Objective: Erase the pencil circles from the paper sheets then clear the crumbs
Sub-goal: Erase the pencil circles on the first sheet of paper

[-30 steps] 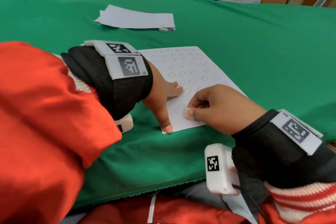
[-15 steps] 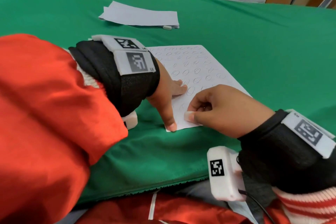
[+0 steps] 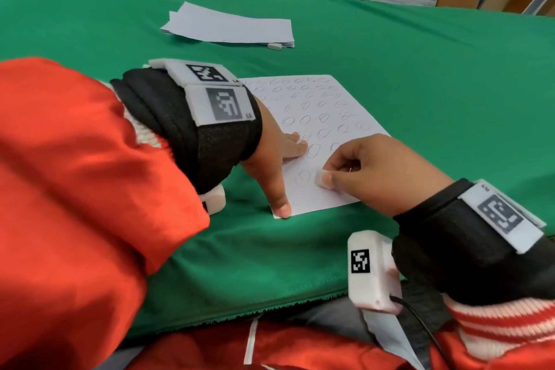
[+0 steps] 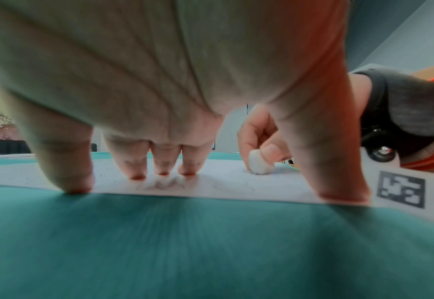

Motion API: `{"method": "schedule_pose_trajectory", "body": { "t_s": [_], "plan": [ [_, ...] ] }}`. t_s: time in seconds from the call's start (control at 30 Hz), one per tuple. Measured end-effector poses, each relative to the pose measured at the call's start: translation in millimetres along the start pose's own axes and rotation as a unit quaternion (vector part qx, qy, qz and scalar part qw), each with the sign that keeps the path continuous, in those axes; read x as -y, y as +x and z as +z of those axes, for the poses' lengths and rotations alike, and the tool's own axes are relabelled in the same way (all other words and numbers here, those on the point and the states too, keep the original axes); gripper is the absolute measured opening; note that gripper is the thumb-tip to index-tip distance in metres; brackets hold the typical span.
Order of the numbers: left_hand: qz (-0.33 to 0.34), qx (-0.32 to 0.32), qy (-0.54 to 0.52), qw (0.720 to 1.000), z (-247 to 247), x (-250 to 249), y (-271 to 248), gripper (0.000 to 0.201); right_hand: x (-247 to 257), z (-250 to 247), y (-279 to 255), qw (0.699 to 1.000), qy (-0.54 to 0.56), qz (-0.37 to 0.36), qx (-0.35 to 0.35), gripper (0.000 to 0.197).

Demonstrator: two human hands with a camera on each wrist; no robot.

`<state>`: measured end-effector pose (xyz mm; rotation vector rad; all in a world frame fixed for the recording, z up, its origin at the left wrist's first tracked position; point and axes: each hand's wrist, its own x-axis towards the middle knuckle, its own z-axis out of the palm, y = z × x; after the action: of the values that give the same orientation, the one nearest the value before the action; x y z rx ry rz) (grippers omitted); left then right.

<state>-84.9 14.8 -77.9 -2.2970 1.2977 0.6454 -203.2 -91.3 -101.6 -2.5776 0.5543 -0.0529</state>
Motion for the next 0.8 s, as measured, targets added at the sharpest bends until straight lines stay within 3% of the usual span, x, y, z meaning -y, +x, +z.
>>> {"method": "schedule_pose_trajectory", "body": {
  "t_s": [0.23,0.43,0.8],
  "plan": [
    [-0.002,0.017,-0.006,1.0,-1.5,-0.1,-0.7,0.115,0.9,2.9,-1.9,1.0,0.001,-0.006,-0.012,0.01],
    [0.015,0.018,-0.025,0.999,-0.6,3.5,3.3,0.119,12.7,10.6,-4.8,0.998,0.01,-0.058,0.006,0.008],
    [0.01,0.019,-0.03,0.999,2.6,10.9,7.8,0.115,12.0,14.1,-3.4,0.998,0.029,-0.043,0.023,0.008]
  ]
}}
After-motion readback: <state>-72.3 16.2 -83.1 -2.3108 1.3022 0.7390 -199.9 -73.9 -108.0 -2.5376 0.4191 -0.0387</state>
